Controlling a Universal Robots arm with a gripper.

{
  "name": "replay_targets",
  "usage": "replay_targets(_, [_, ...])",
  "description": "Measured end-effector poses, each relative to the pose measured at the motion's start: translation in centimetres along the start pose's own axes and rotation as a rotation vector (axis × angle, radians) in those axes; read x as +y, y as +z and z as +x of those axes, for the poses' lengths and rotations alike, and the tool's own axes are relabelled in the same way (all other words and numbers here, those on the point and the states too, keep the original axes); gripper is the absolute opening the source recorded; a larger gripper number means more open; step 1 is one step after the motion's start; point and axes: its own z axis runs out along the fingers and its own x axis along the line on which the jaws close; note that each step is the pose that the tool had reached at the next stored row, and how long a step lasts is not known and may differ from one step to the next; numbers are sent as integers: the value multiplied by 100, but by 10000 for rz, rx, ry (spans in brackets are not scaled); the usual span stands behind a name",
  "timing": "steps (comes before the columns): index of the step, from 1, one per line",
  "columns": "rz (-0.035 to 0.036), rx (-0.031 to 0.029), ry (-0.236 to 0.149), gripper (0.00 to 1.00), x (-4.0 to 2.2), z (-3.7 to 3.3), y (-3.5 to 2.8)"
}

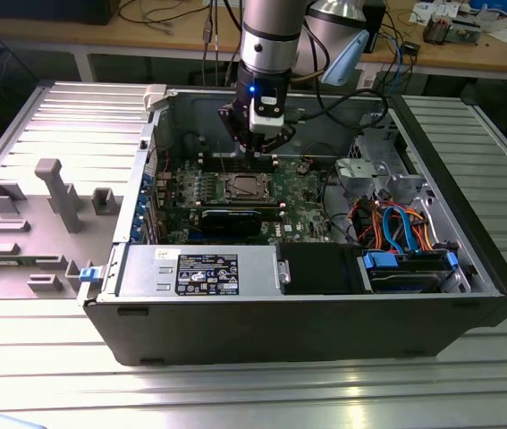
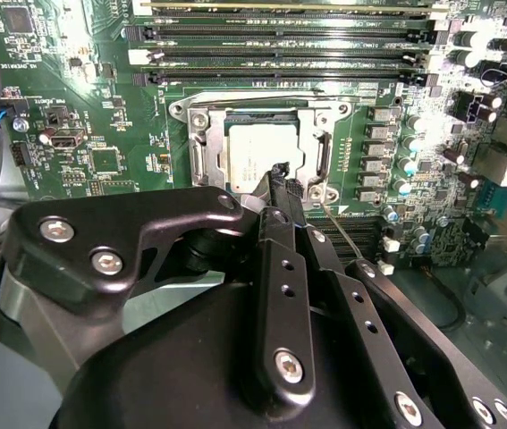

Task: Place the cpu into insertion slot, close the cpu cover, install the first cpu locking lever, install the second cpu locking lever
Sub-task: 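Install the first cpu locking lever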

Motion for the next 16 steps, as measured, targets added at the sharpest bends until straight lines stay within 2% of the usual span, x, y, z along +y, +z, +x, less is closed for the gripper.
replay_targets(16, [35,-33,-347,11,0,0,3])
